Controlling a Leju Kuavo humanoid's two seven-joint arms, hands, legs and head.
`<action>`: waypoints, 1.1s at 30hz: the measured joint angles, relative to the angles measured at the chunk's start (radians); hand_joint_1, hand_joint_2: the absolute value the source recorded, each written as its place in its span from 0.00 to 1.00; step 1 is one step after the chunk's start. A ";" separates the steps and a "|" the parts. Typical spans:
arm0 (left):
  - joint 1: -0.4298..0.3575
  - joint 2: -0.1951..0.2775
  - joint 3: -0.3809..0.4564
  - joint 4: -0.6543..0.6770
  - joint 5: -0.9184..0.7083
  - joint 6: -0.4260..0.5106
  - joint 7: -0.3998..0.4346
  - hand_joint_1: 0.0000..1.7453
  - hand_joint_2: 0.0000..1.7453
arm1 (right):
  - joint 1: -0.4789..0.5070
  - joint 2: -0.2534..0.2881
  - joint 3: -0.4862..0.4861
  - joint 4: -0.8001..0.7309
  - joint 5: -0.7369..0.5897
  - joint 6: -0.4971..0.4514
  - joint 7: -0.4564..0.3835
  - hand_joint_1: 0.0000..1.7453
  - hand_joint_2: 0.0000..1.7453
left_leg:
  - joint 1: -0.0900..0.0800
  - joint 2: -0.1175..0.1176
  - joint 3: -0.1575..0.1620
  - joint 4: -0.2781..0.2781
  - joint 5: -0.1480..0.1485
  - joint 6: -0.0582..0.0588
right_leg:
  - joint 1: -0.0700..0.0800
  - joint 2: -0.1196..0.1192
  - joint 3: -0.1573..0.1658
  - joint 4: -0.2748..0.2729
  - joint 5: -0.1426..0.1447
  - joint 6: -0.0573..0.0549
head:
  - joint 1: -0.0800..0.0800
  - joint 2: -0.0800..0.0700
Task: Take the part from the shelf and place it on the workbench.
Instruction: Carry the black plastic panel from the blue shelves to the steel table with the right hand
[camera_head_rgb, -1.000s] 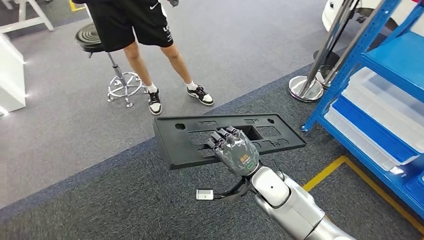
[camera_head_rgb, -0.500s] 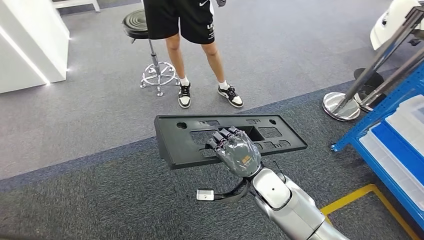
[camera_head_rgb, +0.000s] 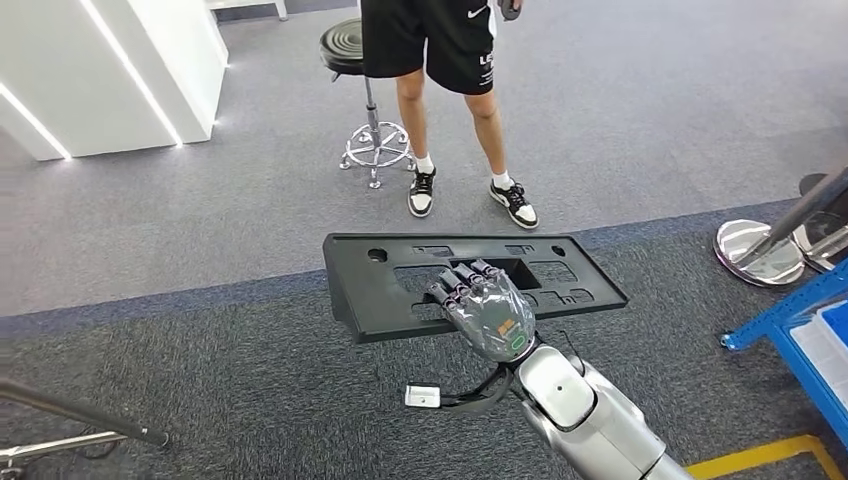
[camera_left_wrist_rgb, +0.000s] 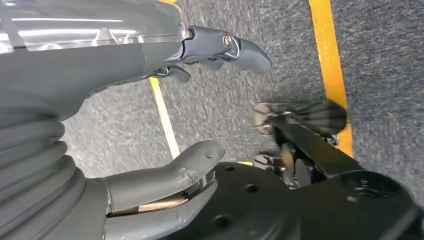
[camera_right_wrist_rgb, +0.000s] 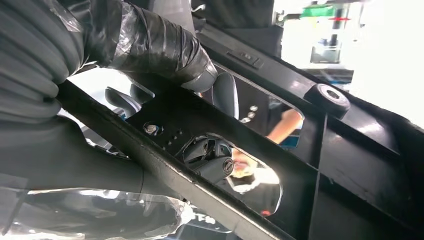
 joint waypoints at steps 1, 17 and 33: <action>-0.001 0.000 -0.001 0.000 -0.002 -0.002 -0.001 0.00 1.00 | 0.004 -0.002 0.000 -0.001 0.000 0.000 0.001 1.00 1.00 | 0.001 0.004 -0.021 0.046 -0.013 -0.002 | 0.002 -0.015 0.000 0.000 -0.001 -0.001 | 0.000 0.000; -0.010 -0.005 -0.016 0.000 -0.014 0.004 0.033 0.00 1.00 | 0.025 -0.033 0.002 -0.017 -0.010 -0.002 0.003 1.00 1.00 | -0.014 -0.029 0.130 -0.241 0.110 0.064 | 0.002 0.022 -0.113 0.266 -0.141 0.043 | 0.001 0.000; -0.011 -0.014 -0.023 -0.002 -0.015 0.021 0.040 0.00 1.00 | -0.018 -0.029 0.018 0.019 -0.044 -0.002 -0.013 1.00 1.00 | -0.005 0.004 -0.021 0.043 -0.004 0.008 | 0.008 -0.033 -0.005 -0.004 0.001 0.001 | -0.002 0.000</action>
